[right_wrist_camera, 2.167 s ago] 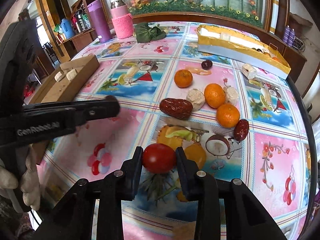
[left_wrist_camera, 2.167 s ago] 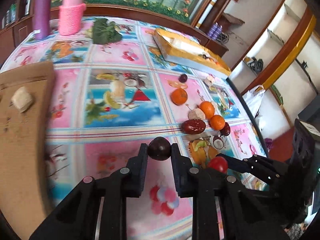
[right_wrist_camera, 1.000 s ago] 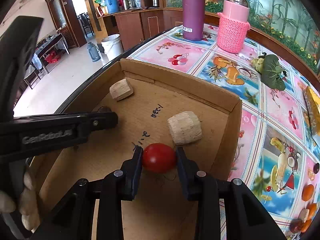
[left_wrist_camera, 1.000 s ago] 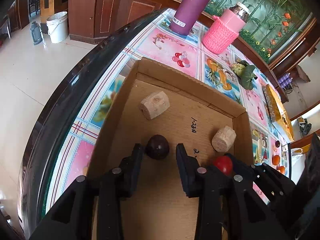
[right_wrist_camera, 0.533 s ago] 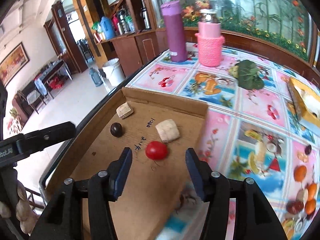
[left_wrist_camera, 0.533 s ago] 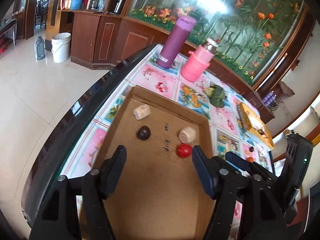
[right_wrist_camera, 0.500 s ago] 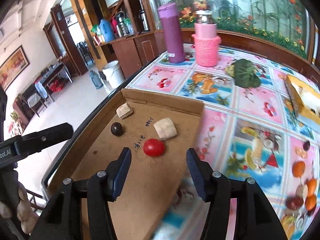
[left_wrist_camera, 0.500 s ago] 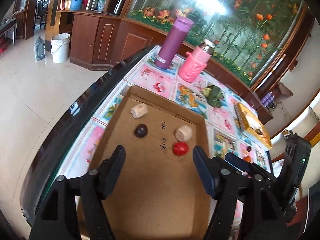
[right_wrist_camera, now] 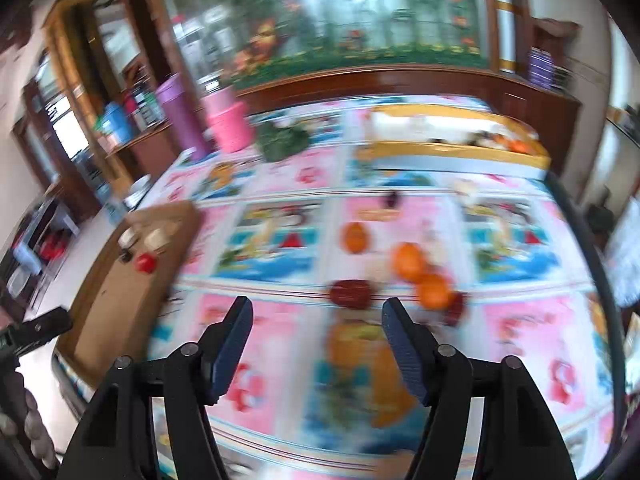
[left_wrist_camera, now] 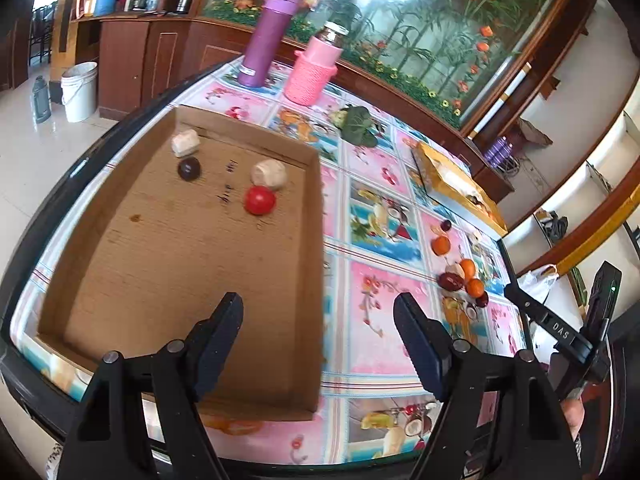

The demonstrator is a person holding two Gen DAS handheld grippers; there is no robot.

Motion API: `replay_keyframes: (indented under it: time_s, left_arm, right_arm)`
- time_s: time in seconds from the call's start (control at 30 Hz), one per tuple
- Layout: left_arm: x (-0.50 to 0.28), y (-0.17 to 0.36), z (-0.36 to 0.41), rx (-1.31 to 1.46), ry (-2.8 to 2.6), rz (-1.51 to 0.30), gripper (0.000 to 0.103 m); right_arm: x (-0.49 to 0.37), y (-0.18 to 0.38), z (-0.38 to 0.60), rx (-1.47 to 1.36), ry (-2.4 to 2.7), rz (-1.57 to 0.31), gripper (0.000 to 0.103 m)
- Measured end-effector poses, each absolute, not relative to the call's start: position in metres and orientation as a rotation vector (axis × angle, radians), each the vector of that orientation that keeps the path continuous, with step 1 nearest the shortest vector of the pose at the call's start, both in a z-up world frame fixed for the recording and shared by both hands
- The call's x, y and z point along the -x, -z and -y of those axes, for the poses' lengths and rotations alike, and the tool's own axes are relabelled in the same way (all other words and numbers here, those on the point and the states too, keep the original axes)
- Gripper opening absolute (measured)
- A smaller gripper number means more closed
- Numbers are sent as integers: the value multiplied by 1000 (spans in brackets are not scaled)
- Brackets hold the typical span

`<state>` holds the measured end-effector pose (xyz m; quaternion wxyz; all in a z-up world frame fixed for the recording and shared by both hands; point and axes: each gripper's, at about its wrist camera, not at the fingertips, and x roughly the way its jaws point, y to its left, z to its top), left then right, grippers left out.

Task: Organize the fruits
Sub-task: 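Move both open tools back toward the fruit pile, then grasp the large red date with the left tool while the right tool grasps a small red date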

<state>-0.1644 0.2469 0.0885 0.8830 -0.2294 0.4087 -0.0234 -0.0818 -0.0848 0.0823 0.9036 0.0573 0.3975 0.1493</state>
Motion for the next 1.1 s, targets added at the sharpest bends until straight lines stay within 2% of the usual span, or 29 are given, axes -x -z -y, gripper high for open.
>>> replay_keyframes:
  time_s: [0.33, 0.47, 0.5, 0.57, 0.83, 0.9, 1.0, 1.1]
  left_arm:
    - [160, -84, -209, 418, 108, -888, 77]
    - [161, -85, -211, 397, 89, -881, 77]
    - [160, -85, -211, 394, 86, -881, 77]
    - [159, -84, -209, 391, 90, -884, 77]
    - [142, -78, -177, 318, 132, -919, 77]
    - [136, -76, -168, 301, 144, -929, 77]
    - [124, -73, -152, 271, 157, -947, 77]
    - [106, -70, -129, 231, 186, -960, 77]
  right_arm:
    - [72, -47, 150, -250, -221, -910, 73]
    - [59, -36, 154, -175, -153, -902, 72]
    - [55, -33, 153, -142, -139, -902, 70]
    - [47, -25, 152, -82, -128, -919, 57]
    - [31, -6, 142, -7, -143, -928, 51]
    - [30, -6, 142, -8, -159, -918, 45]
    - [31, -8, 144, -33, -191, -909, 29]
    - [35, -9, 152, -77, -207, -907, 26]
